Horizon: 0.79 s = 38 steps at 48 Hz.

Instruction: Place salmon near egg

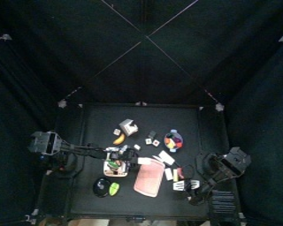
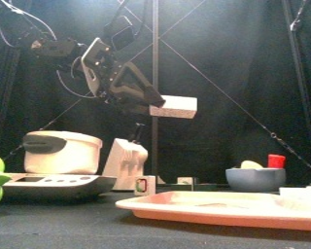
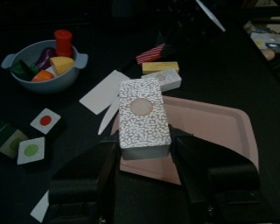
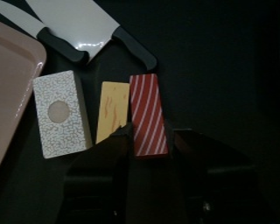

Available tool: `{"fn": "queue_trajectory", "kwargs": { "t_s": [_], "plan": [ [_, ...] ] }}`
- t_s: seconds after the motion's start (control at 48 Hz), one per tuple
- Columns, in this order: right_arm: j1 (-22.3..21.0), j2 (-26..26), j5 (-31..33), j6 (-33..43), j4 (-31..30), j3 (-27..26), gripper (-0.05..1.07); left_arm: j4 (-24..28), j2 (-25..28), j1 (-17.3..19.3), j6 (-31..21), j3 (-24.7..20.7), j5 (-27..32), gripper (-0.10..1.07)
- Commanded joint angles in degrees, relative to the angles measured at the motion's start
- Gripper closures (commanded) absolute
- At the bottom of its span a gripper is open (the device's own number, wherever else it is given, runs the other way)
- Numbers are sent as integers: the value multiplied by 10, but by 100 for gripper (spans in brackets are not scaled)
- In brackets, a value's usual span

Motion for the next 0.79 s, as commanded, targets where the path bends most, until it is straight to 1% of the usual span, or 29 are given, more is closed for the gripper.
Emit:
{"fn": "queue_trajectory", "kwargs": {
  "t_s": [0.0, 0.104, 0.521, 0.604, 0.667, 0.771],
  "plan": [
    [-2, -9, 0, 4, 0, -4, 18, 0, -12, -1, 0, -10, -4, 54],
    [-2, -9, -1, 4, 1, -4, 13, 0, -12, -1, 0, -10, -4, 54],
    [-3, -16, -2, -11, -8, -1, 13, 0, -12, -1, 0, -11, -4, 54],
    [0, -28, -4, -28, -23, 4, 13, 0, -12, -1, 0, -11, -4, 54],
    [-1, -47, -7, -56, -41, 7, 13, 1, -12, -1, 0, -11, -4, 54],
    [-4, -84, -7, -107, -91, 10, 13, 2, -12, -1, 2, -11, -4, 54]
  ]
}}
